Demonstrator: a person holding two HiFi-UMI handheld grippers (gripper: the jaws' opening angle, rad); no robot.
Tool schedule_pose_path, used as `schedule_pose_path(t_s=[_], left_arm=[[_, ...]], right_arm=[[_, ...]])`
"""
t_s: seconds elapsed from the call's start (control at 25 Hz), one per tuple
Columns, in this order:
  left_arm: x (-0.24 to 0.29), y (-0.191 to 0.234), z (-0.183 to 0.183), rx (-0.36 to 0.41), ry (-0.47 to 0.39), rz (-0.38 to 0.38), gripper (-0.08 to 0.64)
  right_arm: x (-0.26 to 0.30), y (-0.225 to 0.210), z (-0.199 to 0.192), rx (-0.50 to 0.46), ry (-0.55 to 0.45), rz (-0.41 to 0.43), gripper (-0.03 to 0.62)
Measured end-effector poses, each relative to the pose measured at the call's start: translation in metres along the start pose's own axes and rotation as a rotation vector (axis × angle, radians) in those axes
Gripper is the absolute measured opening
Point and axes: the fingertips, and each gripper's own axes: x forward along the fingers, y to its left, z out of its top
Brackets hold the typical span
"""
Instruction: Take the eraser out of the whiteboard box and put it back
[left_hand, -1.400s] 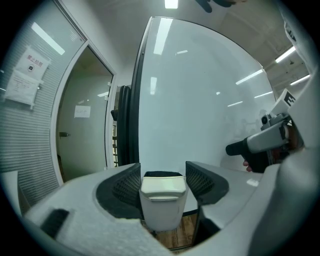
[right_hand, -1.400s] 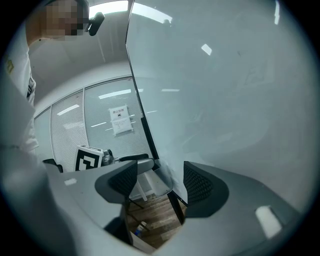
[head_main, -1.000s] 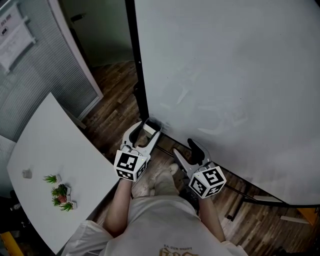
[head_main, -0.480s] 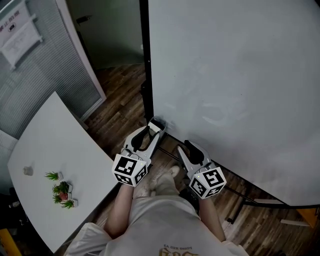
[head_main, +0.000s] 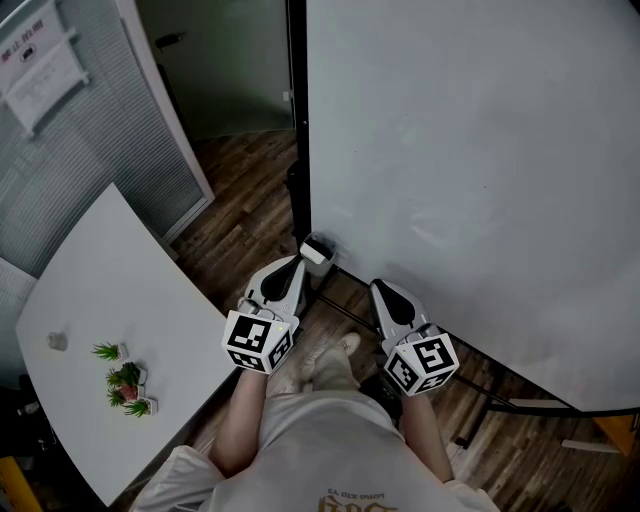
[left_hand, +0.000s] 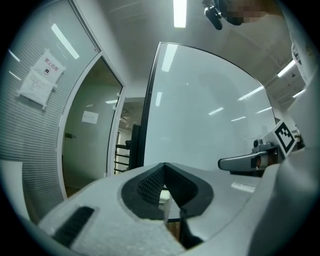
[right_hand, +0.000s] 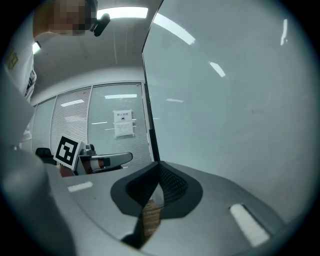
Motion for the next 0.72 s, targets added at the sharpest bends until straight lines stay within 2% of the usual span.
schedule_pose_path(t_s=[0.72], left_arm=[[0.002,0.007,-0.012,0.02,0.058,0.007,-0.002]], right_arm=[[0.0,-0.008,-0.002,-0.027,0.026,-0.042,0.012]])
